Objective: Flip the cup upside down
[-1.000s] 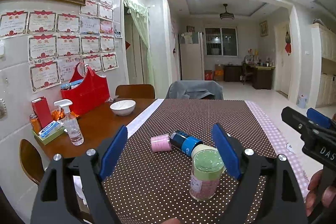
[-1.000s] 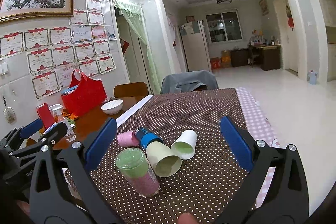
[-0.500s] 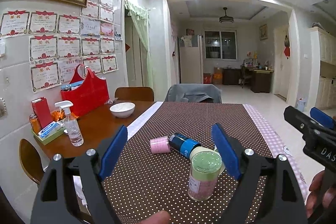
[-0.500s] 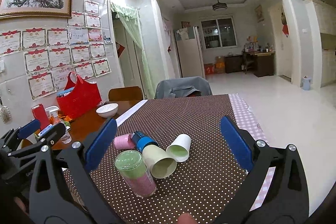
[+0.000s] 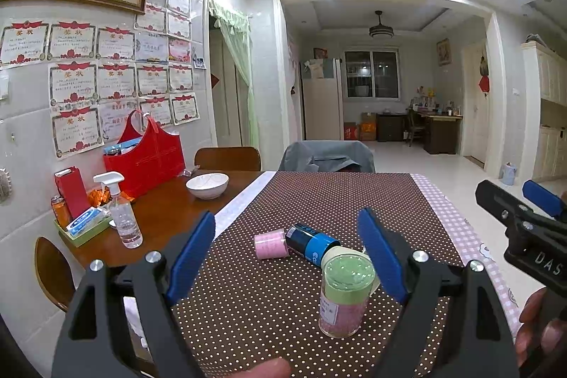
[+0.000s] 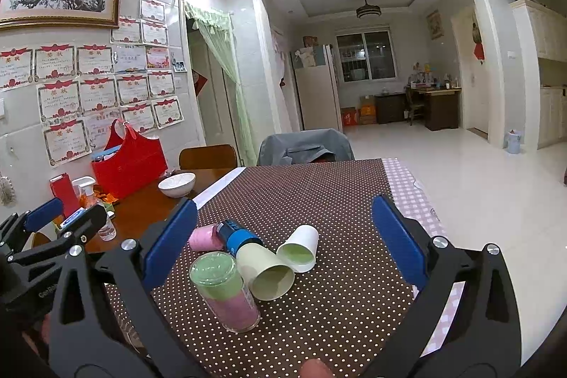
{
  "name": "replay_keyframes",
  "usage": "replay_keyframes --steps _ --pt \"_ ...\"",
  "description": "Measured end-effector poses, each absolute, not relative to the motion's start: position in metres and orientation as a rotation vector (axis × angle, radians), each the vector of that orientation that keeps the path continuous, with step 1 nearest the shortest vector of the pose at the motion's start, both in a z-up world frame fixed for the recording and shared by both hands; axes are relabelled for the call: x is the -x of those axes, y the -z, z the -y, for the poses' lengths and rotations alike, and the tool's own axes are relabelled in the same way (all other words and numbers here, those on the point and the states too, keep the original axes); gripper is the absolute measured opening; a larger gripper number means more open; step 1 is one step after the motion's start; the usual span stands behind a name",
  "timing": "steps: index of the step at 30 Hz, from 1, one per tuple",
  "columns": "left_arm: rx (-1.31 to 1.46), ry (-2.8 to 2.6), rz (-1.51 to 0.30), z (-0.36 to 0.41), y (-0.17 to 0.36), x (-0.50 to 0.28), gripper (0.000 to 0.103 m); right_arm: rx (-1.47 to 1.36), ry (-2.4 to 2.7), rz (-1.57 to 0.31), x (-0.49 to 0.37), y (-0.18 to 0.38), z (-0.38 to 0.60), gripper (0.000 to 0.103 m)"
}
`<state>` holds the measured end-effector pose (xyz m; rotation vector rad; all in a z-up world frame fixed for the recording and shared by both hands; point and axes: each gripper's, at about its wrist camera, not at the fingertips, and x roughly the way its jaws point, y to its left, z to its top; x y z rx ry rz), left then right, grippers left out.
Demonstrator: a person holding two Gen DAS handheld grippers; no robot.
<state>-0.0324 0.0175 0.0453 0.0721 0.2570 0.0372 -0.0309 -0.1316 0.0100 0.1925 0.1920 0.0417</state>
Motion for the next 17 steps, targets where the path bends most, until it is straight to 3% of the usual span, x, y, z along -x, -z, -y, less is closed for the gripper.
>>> replay_keyframes --steps 17 --pt "-0.054 -0.054 -0.267 -0.0202 -0.0456 0.0256 0.082 -0.197 -0.051 -0.205 0.0293 -0.007 0.1282 0.097"
